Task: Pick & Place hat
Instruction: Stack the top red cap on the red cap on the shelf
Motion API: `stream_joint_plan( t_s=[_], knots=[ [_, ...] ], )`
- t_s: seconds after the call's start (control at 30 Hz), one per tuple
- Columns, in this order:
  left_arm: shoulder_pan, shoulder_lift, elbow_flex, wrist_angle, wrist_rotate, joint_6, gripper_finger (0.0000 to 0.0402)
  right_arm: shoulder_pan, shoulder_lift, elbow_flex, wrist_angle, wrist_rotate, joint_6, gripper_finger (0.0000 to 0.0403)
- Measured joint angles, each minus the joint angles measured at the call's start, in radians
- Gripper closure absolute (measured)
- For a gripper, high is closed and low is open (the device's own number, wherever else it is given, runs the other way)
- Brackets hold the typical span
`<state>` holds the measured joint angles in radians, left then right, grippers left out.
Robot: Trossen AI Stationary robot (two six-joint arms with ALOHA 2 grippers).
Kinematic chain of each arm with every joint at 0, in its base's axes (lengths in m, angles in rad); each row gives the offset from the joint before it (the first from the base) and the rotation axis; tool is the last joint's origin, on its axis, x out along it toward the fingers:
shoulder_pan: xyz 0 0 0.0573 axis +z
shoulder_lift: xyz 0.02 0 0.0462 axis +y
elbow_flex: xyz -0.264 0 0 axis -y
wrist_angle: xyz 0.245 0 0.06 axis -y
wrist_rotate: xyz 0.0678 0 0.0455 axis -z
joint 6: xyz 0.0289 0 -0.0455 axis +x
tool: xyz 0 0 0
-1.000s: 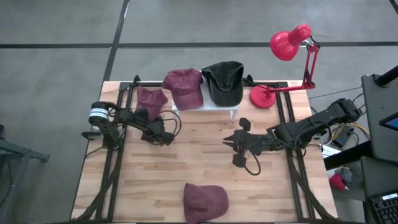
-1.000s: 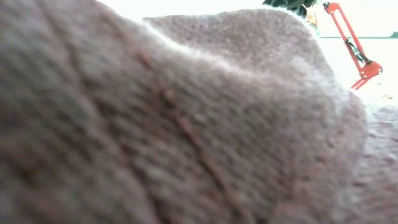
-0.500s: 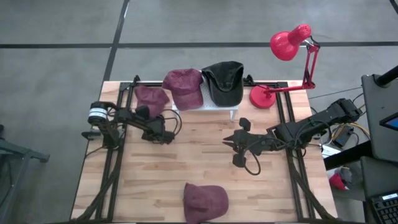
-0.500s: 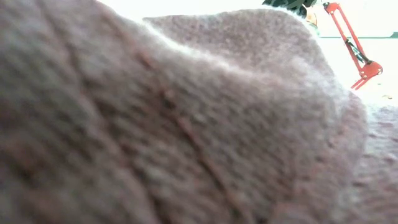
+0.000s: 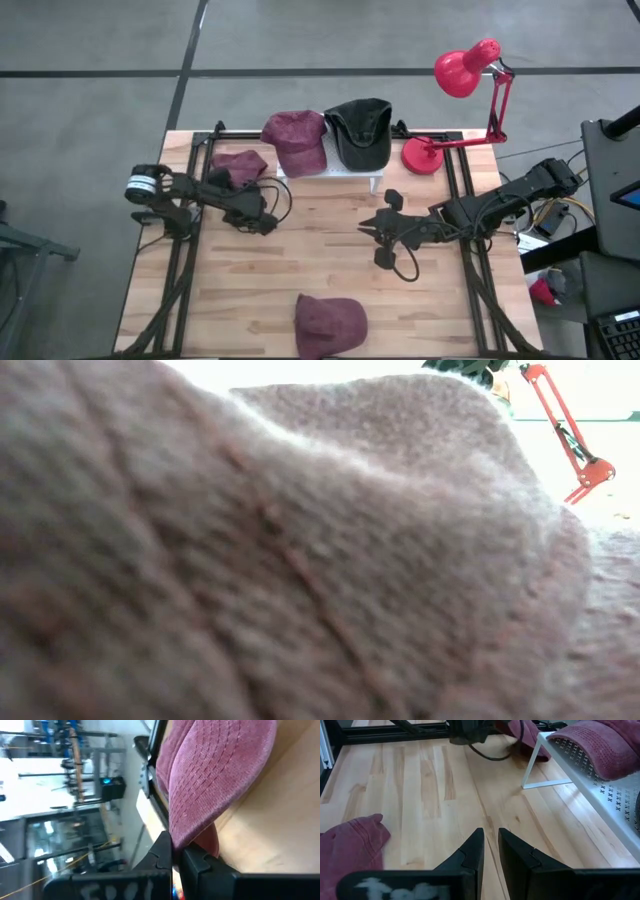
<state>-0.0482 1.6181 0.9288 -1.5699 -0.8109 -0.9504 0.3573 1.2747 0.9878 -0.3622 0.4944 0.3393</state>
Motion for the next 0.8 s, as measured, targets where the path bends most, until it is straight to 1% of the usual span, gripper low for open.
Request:
stream_joint_plan(
  t_s=[0.1, 0.37, 0.5, 0.63, 0.7, 0.8],
  knots=[
    [-0.034, -0.019, 0.037, -0.004, 0.040, -0.022, 0.0396, 0.000, 0.000, 0.000, -0.001, -0.001, -0.003, 0.0351],
    [-0.129, -0.021, 0.118, -0.001, 0.098, -0.062, 0.0396, 0.000, 0.000, 0.000, -0.007, -0.006, -0.011, 0.0351],
    [-0.217, -0.021, 0.134, -0.002, 0.155, -0.097, 0.0396, 0.000, 0.000, 0.000, -0.007, -0.006, -0.011, 0.0351],
    [-0.333, -0.020, 0.167, -0.005, 0.231, -0.167, 0.0396, 0.000, 0.000, 0.000, -0.007, -0.006, -0.011, 0.0351],
    [-0.394, -0.020, 0.200, -0.009, 0.260, -0.205, 0.0396, 0.000, 0.000, 0.000, -0.007, -0.007, -0.011, 0.0351],
    [-0.486, -0.020, 0.271, 0.000, 0.274, -0.254, 0.0396, 0.000, 0.000, 0.000, -0.007, -0.007, -0.018, 0.0351]
  ],
)
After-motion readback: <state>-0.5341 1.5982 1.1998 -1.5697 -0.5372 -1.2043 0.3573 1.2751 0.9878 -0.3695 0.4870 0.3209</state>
